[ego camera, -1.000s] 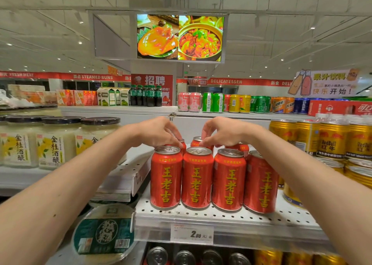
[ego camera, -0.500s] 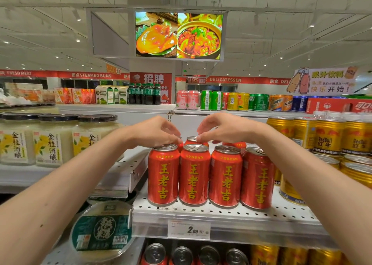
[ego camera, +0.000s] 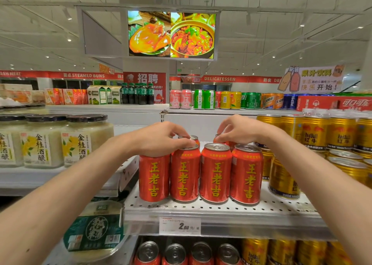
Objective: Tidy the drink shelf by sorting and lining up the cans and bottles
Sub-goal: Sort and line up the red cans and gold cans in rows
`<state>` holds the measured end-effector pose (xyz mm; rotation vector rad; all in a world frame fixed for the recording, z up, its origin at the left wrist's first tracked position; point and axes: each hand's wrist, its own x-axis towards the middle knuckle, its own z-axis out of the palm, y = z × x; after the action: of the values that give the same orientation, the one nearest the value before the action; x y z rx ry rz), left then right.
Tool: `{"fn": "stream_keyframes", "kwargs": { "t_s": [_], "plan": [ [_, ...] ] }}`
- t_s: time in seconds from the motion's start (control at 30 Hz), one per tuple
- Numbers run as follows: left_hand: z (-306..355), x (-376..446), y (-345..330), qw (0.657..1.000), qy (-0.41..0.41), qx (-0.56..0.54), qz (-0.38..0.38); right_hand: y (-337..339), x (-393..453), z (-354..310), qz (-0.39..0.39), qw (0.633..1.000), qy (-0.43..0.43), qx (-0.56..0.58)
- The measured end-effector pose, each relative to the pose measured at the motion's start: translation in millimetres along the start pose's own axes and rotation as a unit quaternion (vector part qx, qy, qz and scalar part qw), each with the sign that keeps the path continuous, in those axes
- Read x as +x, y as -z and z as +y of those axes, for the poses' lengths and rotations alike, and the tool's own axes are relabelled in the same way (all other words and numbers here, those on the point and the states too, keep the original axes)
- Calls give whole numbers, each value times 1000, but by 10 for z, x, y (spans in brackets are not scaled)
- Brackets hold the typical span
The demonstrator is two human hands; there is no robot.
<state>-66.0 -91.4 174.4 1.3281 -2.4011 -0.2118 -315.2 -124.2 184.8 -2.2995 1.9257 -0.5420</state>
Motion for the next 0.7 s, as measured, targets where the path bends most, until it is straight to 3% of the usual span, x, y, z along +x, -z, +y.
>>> {"fn": "stream_keyframes", "kwargs": {
  "t_s": [0.33, 0.5, 0.7],
  "plan": [
    [-12, -11, -18, 1000, 2, -3, -2, -14, -48, -164, -16, 997, 38, 66],
    [1, -26, -29, 1000, 5, 5, 6, 10, -56, -192, 29, 993, 35, 109],
    [13, -26, -43, 1000, 6, 15, 16, -60, -154, -147, 26, 995, 35, 95]
  ]
}}
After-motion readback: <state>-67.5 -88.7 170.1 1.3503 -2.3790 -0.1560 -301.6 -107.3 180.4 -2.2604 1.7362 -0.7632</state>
